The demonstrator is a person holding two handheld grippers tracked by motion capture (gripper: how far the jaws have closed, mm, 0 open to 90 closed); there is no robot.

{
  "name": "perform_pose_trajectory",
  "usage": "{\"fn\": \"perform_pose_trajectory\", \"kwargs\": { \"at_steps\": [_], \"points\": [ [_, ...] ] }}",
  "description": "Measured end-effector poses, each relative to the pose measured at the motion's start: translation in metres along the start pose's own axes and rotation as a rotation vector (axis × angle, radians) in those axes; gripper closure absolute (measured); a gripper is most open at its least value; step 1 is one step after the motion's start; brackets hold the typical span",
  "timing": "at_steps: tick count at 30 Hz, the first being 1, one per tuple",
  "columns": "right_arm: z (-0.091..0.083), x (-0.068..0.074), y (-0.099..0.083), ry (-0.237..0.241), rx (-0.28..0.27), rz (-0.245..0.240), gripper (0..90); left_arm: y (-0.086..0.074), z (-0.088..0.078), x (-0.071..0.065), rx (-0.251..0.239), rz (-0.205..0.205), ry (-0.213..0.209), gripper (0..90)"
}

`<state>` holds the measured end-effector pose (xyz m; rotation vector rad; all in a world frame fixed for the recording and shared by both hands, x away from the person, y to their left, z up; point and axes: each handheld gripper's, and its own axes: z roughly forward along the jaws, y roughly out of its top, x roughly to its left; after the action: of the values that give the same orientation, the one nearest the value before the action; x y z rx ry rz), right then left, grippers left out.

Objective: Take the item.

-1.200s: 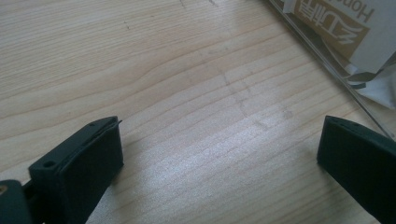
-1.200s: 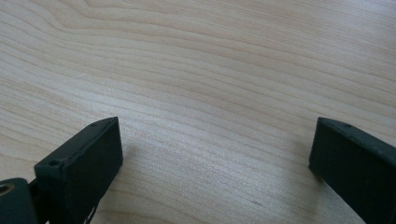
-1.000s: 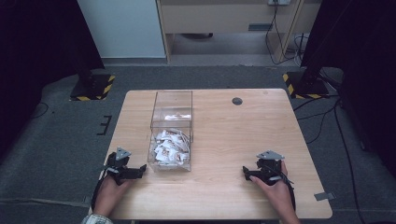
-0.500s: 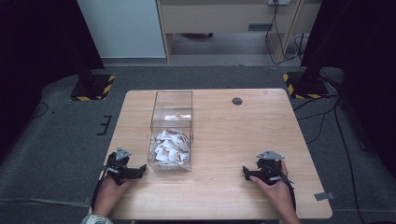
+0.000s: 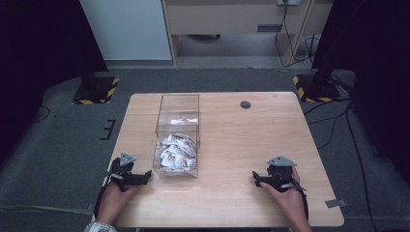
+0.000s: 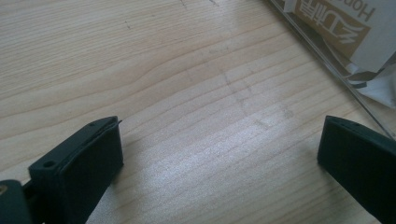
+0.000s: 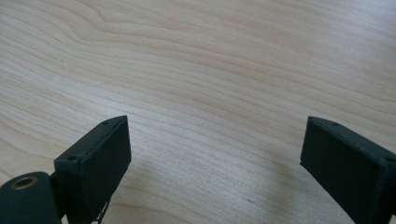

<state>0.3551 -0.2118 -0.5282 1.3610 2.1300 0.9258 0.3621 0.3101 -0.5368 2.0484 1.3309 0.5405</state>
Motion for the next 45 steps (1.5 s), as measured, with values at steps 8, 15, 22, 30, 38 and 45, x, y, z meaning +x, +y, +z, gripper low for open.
{"fn": "perform_pose_trajectory", "kwargs": {
  "at_steps": [8, 15, 22, 30, 38, 45],
  "points": [
    [-0.005, 0.004, 0.004, 0.016, -0.001, -0.004, 9.3, 0.000, 0.000, 0.000, 0.000, 0.000, 0.000, 0.0],
    [-0.011, 0.009, 0.009, 0.028, -0.018, -0.016, 11.9, 0.000, 0.000, 0.000, 0.000, 0.000, 0.000, 0.0],
    [-0.012, 0.012, 0.009, 0.036, -0.009, -0.035, 13.0, 0.000, 0.000, 0.000, 0.000, 0.000, 0.000, 0.0],
    [-0.013, 0.015, 0.011, 0.039, -0.004, -0.041, 14.5, 0.000, 0.000, 0.000, 0.000, 0.000, 0.000, 0.0],
    [-0.016, 0.019, 0.013, 0.048, -0.001, -0.040, 17.1, 0.000, 0.000, 0.000, 0.000, 0.000, 0.000, 0.0],
    [-0.018, 0.020, 0.013, 0.054, -0.007, -0.053, 21.3, 0.000, 0.000, 0.000, 0.000, 0.000, 0.000, 0.0]
  ]
}}
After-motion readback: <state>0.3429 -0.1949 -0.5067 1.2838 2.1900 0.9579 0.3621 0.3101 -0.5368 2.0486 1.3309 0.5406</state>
